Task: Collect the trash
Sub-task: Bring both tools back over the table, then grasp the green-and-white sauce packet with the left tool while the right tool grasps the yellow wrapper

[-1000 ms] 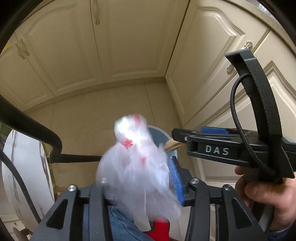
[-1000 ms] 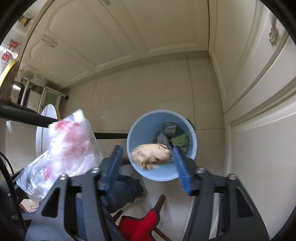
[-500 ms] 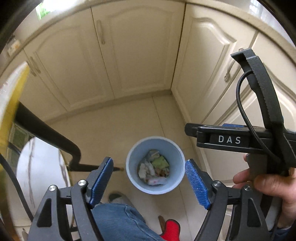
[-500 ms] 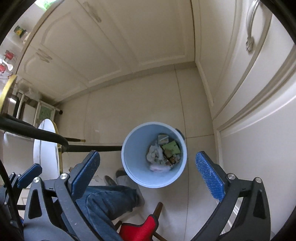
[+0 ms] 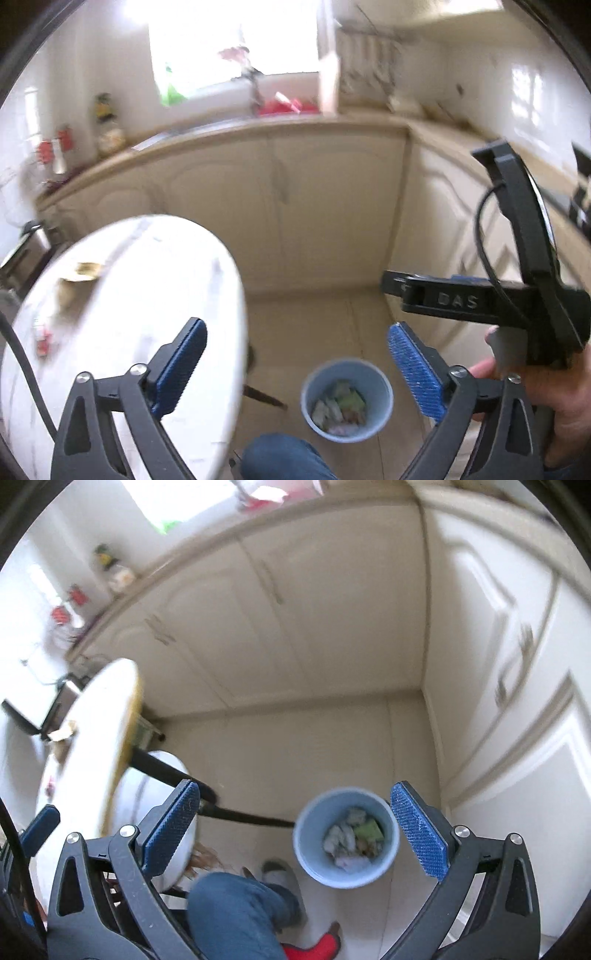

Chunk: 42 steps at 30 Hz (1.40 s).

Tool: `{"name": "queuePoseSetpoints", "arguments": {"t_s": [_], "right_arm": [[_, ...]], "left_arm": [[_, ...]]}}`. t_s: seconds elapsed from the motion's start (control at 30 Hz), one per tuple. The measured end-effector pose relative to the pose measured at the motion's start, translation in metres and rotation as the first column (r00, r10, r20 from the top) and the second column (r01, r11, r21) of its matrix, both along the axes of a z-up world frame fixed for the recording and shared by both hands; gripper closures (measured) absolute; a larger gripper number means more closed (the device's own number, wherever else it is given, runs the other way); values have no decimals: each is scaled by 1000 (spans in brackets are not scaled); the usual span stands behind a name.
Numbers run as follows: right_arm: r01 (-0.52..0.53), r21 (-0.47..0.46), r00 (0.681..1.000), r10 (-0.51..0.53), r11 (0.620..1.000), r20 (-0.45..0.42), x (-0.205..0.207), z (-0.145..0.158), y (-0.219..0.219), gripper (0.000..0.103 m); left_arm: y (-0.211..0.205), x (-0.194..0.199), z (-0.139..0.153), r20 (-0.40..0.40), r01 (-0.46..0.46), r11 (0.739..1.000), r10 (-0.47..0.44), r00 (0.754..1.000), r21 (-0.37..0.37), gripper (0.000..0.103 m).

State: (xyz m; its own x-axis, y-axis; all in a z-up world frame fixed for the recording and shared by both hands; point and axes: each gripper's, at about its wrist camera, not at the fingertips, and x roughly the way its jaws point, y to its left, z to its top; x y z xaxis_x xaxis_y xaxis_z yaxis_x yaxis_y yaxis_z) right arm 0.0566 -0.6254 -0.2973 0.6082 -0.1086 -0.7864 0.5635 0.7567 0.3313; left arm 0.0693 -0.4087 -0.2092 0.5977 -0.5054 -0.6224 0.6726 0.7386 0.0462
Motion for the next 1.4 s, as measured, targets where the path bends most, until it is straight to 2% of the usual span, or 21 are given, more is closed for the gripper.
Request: {"name": "queuePoseSetpoints", "arguments": {"t_s": [0.17,0.3,0.57,0.67,0.9,1.03,1.23,1.4], "right_arm": [[-90,-81,990,99,993,103,22,60,45,0],[-185,-159,965,210,970,159,46,101,97,0],[-329,-256,899,384,909,209,93,147,193,0],[-368,-281,875,432,886,219,100,156,224,0],[-436,-337,820,523,835,233,112,169,278,0],[-451,-371,805,549,812,223,120,172,297,0],[-470,-378,802,565,798,195,133,164,303,0],[-468,-359,821,547,807,161,152,150,291,0]], "left_arm": [[53,4,21,37,-150,986,153,988,-69,1],[98,5,34,51,-258,961,264,963,-102,1],[195,-21,68,50,-461,870,475,879,-174,1],[214,-35,76,59,-510,836,530,846,-201,1],[259,-56,81,63,-582,779,609,790,-234,1],[269,-61,76,50,-604,760,631,774,-240,1],[276,-44,68,23,-621,753,640,768,-217,1],[272,-8,63,-8,-622,757,633,774,-198,1]]}}
